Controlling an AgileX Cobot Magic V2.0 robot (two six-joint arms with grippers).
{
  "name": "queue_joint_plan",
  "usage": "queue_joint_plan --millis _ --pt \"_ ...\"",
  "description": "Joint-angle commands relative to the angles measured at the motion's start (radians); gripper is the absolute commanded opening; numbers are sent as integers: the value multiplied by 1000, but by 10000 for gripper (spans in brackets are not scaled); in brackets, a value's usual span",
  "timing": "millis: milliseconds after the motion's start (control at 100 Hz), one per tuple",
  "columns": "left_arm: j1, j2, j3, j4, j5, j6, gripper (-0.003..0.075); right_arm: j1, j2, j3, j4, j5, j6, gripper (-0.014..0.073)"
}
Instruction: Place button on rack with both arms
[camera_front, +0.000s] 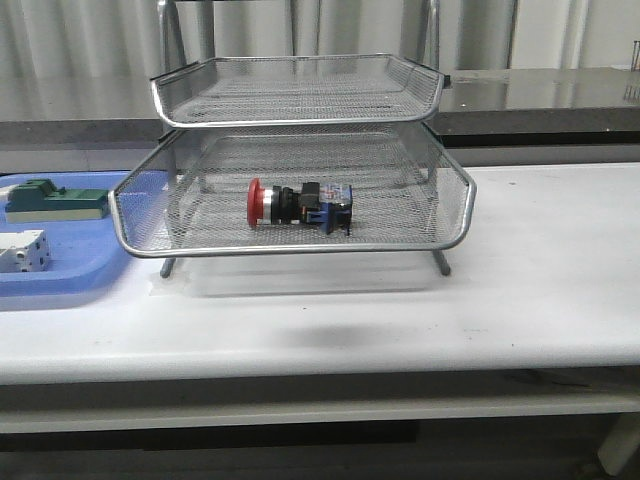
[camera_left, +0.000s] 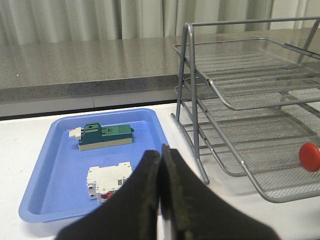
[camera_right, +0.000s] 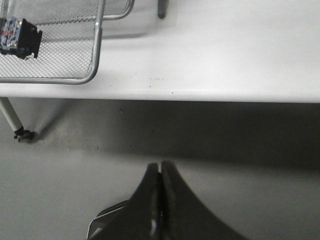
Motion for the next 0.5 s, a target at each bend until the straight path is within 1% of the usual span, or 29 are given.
queue_joint_plan --millis 0,220,300,490 --pt "3 7 -27 -13 -80 -10 -20 53 63 -26 36 -96 -21 -69" --pt "3 7 -27 -13 -80 -10 -20 210 242 -32 37 -221 -21 -69" --pt "3 7 -27 -13 -80 -10 -20 255 301 -56 39 -234 -21 -69" --pt "3 7 -27 -13 -80 -10 -20 327 428 -149 39 -239 -21 -69"
